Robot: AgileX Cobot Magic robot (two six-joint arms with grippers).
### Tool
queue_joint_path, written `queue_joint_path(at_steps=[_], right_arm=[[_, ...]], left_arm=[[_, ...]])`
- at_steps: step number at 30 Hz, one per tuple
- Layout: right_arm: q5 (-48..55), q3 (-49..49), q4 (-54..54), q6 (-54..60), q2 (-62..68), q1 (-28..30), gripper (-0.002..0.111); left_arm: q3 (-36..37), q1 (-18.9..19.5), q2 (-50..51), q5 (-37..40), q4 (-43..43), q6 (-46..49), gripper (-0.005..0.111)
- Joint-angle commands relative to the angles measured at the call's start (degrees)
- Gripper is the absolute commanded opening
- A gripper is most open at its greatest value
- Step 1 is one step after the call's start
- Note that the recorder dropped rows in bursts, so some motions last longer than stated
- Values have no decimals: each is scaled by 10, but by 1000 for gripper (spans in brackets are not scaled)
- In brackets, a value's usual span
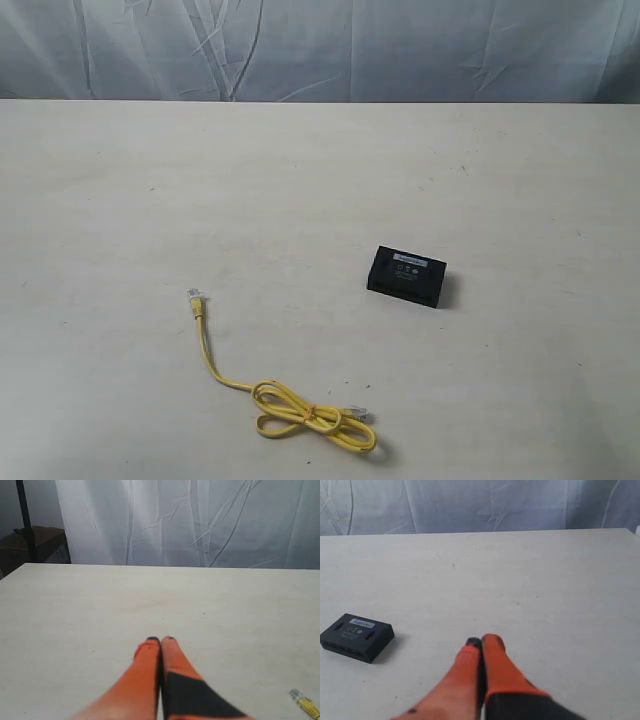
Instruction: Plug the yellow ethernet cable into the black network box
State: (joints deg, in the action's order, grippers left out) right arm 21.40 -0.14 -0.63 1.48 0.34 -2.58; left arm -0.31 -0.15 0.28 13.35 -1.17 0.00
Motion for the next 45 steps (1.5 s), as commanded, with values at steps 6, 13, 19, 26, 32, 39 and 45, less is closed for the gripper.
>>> queue_joint_path(at_steps=[6, 13, 19, 26, 32, 39, 45], right_arm=[[-21, 1, 1, 0, -3, 3, 0], [-168, 1, 1, 0, -3, 3, 0], [-228, 1, 1, 0, -3, 3, 0], [-184, -25, -24, 0, 19, 3, -1], [63, -192, -24, 0, 190, 3, -1], [74, -259, -1, -2, 328, 3, -1], [60, -268, -113, -15, 413, 2, -1]], left_arm=[[3, 1, -3, -1, 3, 0, 0], [3, 1, -3, -1, 3, 0, 0], [3, 1, -3, -1, 3, 0, 0], [3, 1, -3, -1, 3, 0, 0], [3, 1, -3, -1, 3, 0, 0], [3, 1, -3, -1, 3, 0, 0], [3, 1, -3, -1, 3, 0, 0]])
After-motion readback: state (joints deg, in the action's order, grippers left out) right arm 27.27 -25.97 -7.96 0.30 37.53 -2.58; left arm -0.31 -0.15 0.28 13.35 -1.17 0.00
